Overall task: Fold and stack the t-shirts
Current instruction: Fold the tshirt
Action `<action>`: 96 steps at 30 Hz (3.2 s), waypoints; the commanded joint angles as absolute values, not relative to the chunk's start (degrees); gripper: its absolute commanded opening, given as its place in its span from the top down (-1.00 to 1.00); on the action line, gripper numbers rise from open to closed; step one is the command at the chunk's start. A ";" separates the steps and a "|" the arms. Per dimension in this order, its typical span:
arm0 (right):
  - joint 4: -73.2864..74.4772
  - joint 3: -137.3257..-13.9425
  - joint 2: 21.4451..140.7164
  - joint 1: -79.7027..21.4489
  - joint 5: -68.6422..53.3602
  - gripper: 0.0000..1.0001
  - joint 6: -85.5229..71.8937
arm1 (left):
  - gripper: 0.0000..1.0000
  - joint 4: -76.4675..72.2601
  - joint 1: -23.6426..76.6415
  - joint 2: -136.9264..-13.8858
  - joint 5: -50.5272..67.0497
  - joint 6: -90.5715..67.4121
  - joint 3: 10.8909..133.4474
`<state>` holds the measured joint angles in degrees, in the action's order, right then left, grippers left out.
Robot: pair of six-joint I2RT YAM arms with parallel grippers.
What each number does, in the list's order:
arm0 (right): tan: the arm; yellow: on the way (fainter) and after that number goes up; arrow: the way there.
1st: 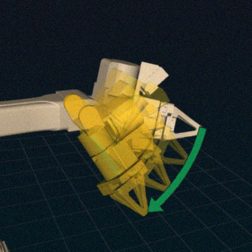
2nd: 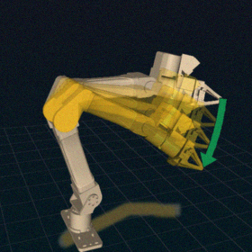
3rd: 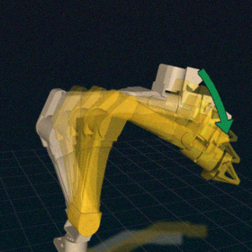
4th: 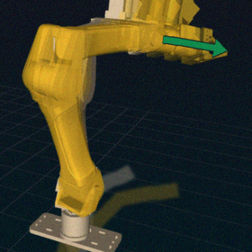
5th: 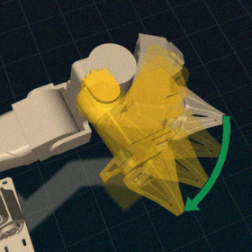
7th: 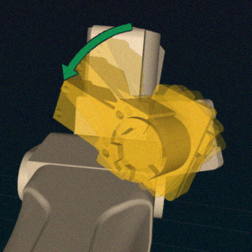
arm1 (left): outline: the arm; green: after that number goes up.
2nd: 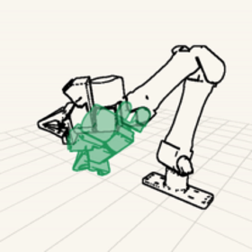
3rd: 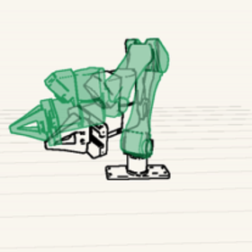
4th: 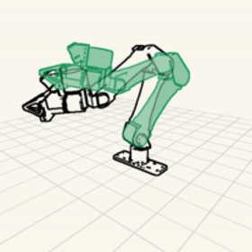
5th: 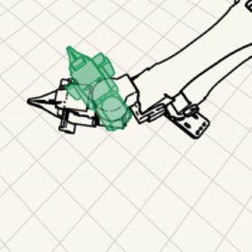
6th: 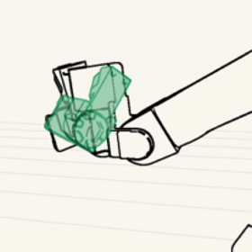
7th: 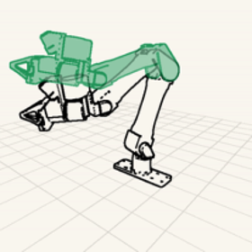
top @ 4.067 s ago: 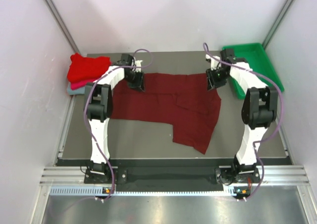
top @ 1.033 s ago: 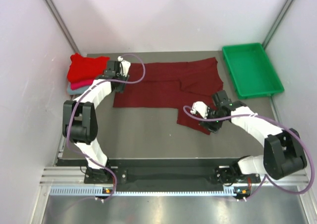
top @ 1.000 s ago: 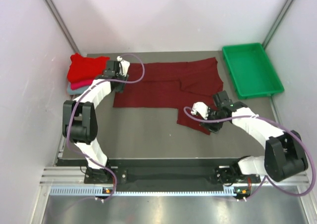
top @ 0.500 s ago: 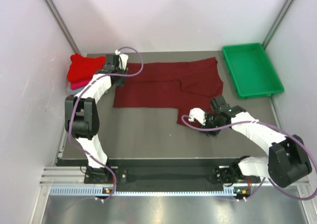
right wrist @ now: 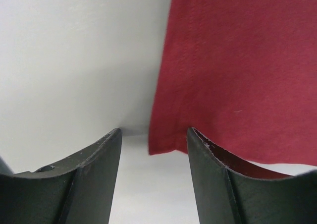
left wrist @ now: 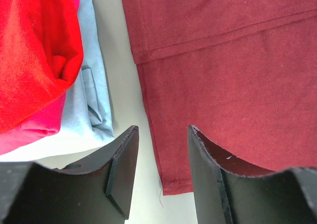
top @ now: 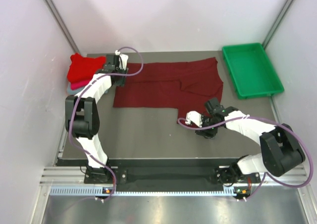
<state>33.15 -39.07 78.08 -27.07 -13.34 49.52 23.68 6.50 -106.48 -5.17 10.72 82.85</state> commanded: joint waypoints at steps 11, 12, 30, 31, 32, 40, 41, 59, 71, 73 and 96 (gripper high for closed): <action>29.44 -38.41 81.22 -27.95 -6.07 0.83 51.77 | 0.02 27.76 3.35 -105.29 -5.10 7.58 84.02; 29.53 -38.67 80.60 -27.95 -5.98 0.92 51.51 | 0.02 30.73 2.47 -105.21 -4.49 6.51 84.28; 34.98 -44.12 75.23 -27.95 -5.01 1.00 48.34 | 0.10 50.80 -8.43 -113.36 16.84 2.64 86.30; 34.98 -44.21 75.32 -28.04 -5.01 1.00 48.43 | 0.10 51.76 -8.52 -114.42 17.74 2.20 87.09; 34.98 -44.38 75.32 -27.95 -5.01 1.00 48.34 | 0.11 52.90 -8.70 -115.48 18.80 1.07 88.67; 34.80 -44.91 75.06 -27.95 -4.92 1.00 47.99 | 0.12 52.30 -8.96 -119.97 20.57 0.09 91.14; 34.89 -44.83 75.06 -27.95 -4.83 1.00 47.90 | 0.15 52.38 -8.96 -120.75 20.48 0.09 91.40; 37.35 -50.53 68.47 -18.64 -3.95 1.00 42.89 | 1.00 57.56 -9.67 -109.17 22.41 4.13 88.68; 33.32 -57.82 70.75 -13.71 -3.96 1.00 42.63 | 1.00 62.31 -9.75 -115.92 23.82 6.50 100.36; 32.26 -59.84 72.32 -13.62 -3.69 1.00 42.71 | 1.00 62.92 -9.67 -117.59 24.08 6.85 103.00; 23.91 -86.48 97.72 -10.72 -0.79 1.00 42.89 | 1.00 66.53 -8.97 -134.73 26.10 8.70 131.11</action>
<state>27.33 -82.15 95.77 -11.75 -2.07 43.27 65.84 -9.17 -132.81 24.75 7.62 126.02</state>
